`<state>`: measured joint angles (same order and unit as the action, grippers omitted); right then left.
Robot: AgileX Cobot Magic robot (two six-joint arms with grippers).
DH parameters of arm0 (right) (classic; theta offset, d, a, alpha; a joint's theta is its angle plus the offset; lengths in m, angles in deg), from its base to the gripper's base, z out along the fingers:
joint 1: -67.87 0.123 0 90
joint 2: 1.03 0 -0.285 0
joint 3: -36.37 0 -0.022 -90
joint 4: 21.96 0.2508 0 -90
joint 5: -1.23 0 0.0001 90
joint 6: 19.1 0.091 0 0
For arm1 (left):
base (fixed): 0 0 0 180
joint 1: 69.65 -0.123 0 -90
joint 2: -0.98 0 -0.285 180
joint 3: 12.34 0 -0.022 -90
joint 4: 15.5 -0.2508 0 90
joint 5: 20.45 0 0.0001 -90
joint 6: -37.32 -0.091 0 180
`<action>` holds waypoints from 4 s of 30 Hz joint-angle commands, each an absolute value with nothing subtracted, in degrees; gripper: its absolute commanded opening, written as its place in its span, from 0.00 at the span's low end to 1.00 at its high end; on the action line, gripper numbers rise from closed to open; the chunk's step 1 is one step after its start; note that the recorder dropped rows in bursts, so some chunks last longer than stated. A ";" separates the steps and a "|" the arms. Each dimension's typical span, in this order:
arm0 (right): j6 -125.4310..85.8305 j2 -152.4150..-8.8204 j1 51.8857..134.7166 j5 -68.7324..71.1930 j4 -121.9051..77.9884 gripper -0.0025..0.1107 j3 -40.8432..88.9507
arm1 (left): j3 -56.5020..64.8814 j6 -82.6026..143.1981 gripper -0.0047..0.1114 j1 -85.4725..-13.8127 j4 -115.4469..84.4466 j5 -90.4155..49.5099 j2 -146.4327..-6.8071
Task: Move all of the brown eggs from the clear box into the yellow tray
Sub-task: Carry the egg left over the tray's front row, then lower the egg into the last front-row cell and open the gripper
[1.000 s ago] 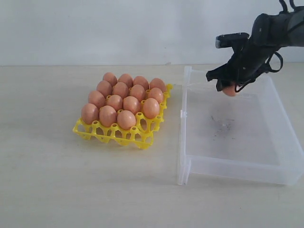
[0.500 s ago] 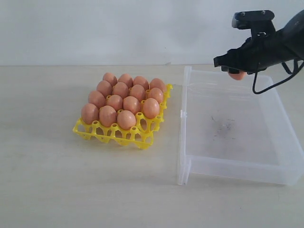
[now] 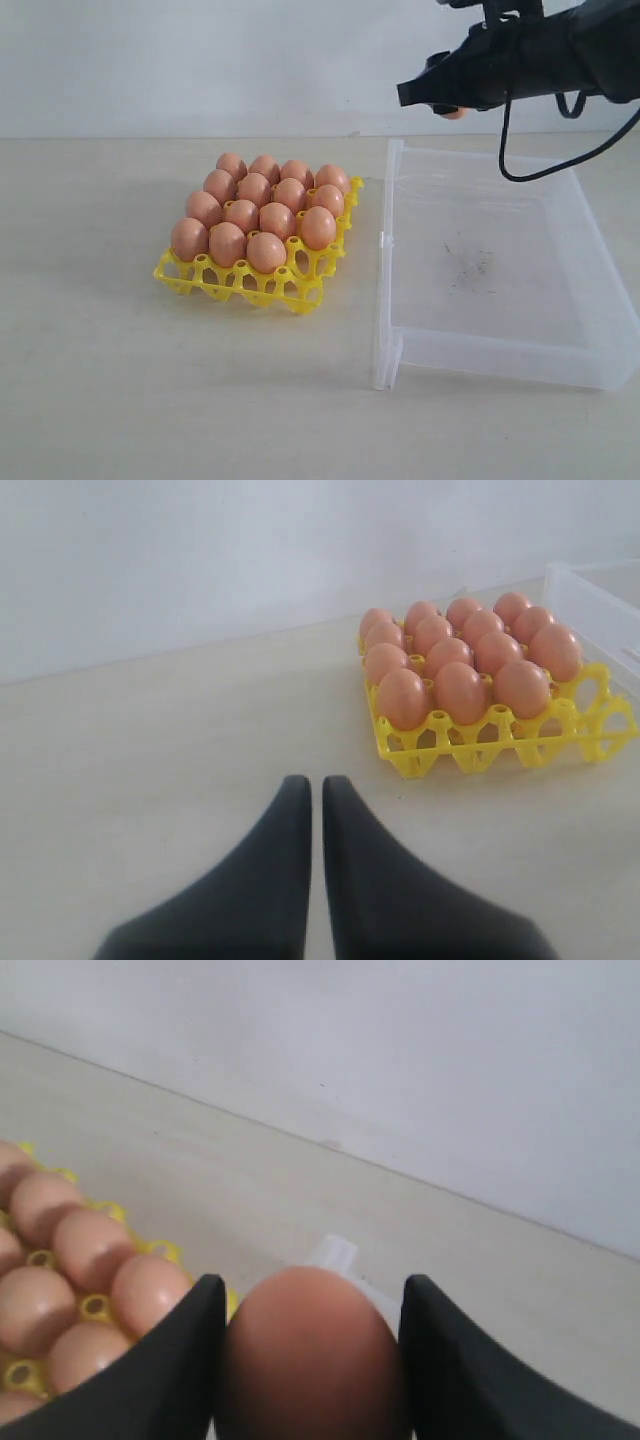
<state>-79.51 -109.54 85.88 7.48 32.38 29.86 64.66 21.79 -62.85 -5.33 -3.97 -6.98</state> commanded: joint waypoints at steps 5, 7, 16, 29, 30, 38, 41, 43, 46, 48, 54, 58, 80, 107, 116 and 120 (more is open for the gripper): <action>-81.63 -106.17 93.55 7.07 34.11 0.02 29.67 | 64.88 21.77 0.07 -62.50 -5.41 -4.20 -6.81; -81.79 -106.17 95.40 7.07 34.35 0.02 29.67 | 64.88 21.77 0.07 -62.50 -5.41 -4.20 -6.81; -82.68 -106.17 100.42 8.50 35.31 0.02 29.52 | 64.88 21.77 0.07 -62.50 -5.41 -4.20 -6.81; -93.37 -104.26 100.40 -0.08 36.67 0.02 24.41 | 64.88 21.77 0.07 -62.50 -5.41 -4.20 -6.81; -95.12 -103.51 100.40 -6.93 36.67 0.02 24.41 | 64.88 21.77 0.07 -62.50 -5.41 -4.20 -6.81; -141.18 -99.79 100.40 -55.03 62.88 0.02 24.41 | 64.88 21.77 0.07 -62.50 -5.41 -4.20 -6.81; -141.18 -99.22 100.40 -53.48 69.77 0.02 24.41 | 64.88 21.77 0.07 -62.50 -5.41 -4.20 -6.81; -141.18 -98.80 100.40 -44.02 77.53 0.02 24.41 | 64.88 21.77 0.07 -62.50 -5.41 -4.20 -6.81; -141.18 -99.26 100.85 -31.18 77.99 0.02 23.72 | 64.88 21.77 0.07 -62.50 -5.41 -4.20 -6.81; -139.79 -99.94 101.82 -27.06 77.99 0.02 22.93 | 64.88 21.77 0.07 -62.50 -5.41 -4.20 -6.81; -131.59 -100.09 104.18 -5.23 77.99 0.02 20.99 | 64.88 21.77 0.07 -62.50 -5.41 -4.20 -6.81; -122.92 -100.09 104.47 13.81 77.99 0.02 18.03 | 64.88 21.77 0.07 -62.50 -5.41 -4.20 -6.81; -55.18 -105.36 101.80 -15.60 3.27 0.02 14.29 | 64.88 21.77 0.07 -62.50 -5.41 -4.20 -6.81; 18.27 -129.61 87.67 -68.30 -75.31 0.02 14.03 | 64.88 21.77 0.07 -62.50 -5.41 -4.20 -6.81; 16.39 -132.70 87.83 -61.79 -76.84 0.02 16.48 | 64.88 21.77 0.07 -62.50 -5.41 -4.20 -6.81; 16.50 -134.11 87.83 -61.90 -78.03 0.02 17.64 | 64.88 21.77 0.07 -62.50 -5.41 -4.20 -6.81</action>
